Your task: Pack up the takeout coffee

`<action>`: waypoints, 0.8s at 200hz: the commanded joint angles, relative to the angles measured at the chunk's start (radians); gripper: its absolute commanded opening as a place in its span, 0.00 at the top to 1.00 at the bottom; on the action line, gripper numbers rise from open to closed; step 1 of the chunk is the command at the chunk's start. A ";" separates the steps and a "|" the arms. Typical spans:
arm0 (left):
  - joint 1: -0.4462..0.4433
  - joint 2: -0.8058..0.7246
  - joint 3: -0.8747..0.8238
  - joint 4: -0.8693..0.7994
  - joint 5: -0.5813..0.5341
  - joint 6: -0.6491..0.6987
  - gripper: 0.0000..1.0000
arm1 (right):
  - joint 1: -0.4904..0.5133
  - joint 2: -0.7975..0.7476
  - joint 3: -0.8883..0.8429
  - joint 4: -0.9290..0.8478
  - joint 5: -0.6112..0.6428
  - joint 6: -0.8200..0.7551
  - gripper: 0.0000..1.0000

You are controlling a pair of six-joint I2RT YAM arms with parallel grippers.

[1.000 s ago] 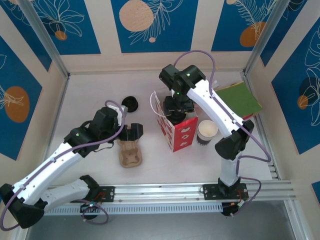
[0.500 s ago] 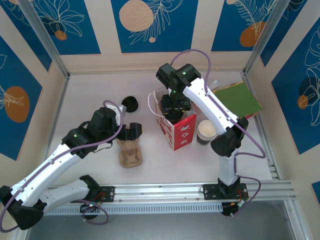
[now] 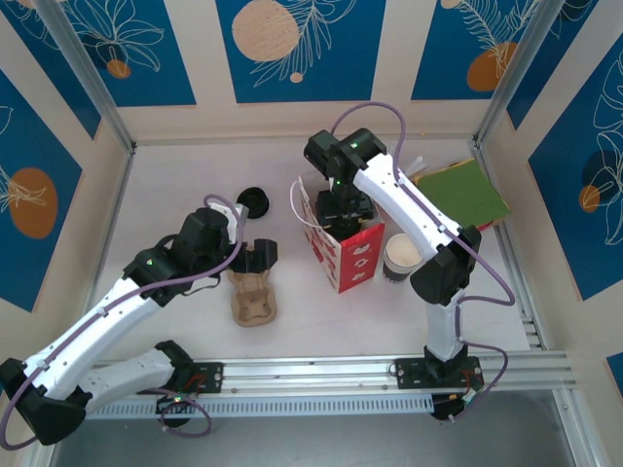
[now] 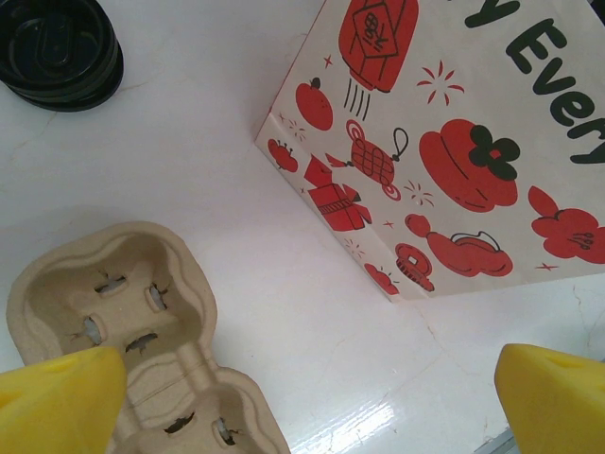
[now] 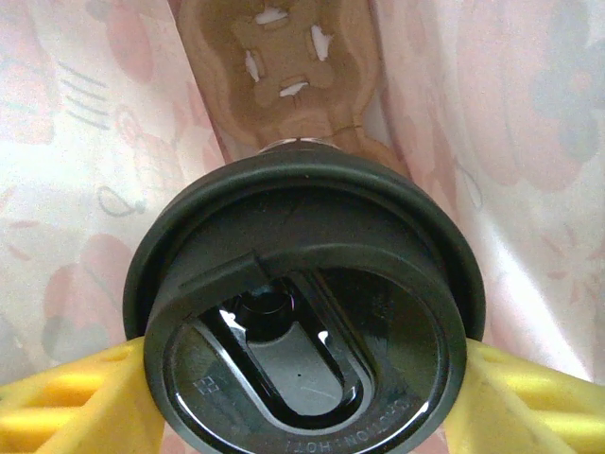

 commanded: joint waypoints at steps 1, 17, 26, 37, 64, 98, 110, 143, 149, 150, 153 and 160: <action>0.007 0.002 0.021 0.012 -0.002 0.022 0.00 | -0.006 -0.027 -0.026 -0.044 0.012 -0.034 0.32; 0.008 0.003 0.024 0.013 -0.001 0.022 0.00 | -0.006 -0.032 -0.047 -0.031 0.012 -0.047 0.32; 0.008 0.006 0.024 0.013 0.000 0.023 0.00 | -0.006 -0.038 -0.061 -0.019 0.011 -0.053 0.32; 0.010 0.007 0.023 0.013 0.001 0.022 0.00 | -0.006 -0.046 -0.078 -0.007 0.013 -0.058 0.32; 0.012 0.012 0.024 0.016 0.004 0.022 0.00 | -0.007 -0.060 -0.108 0.021 0.009 -0.071 0.32; 0.011 0.021 0.027 0.016 0.009 0.020 0.00 | -0.009 -0.070 -0.143 0.052 0.000 -0.086 0.32; 0.012 0.024 0.027 0.016 0.010 0.018 0.00 | -0.009 -0.070 -0.153 0.061 0.000 -0.094 0.32; 0.011 0.024 0.026 0.018 0.010 0.011 0.00 | -0.010 -0.065 -0.169 0.086 -0.003 -0.105 0.32; 0.012 0.024 0.027 0.017 0.010 0.011 0.00 | -0.010 -0.063 -0.169 0.089 -0.004 -0.107 0.32; 0.011 0.025 0.027 0.017 0.010 0.010 0.00 | -0.010 -0.063 -0.169 0.089 -0.004 -0.107 0.32; 0.011 0.025 0.027 0.017 0.010 0.010 0.00 | -0.010 -0.061 -0.168 0.091 -0.006 -0.108 0.32; 0.011 0.025 0.027 0.016 0.011 0.011 0.00 | -0.012 -0.058 -0.167 0.093 -0.009 -0.111 0.32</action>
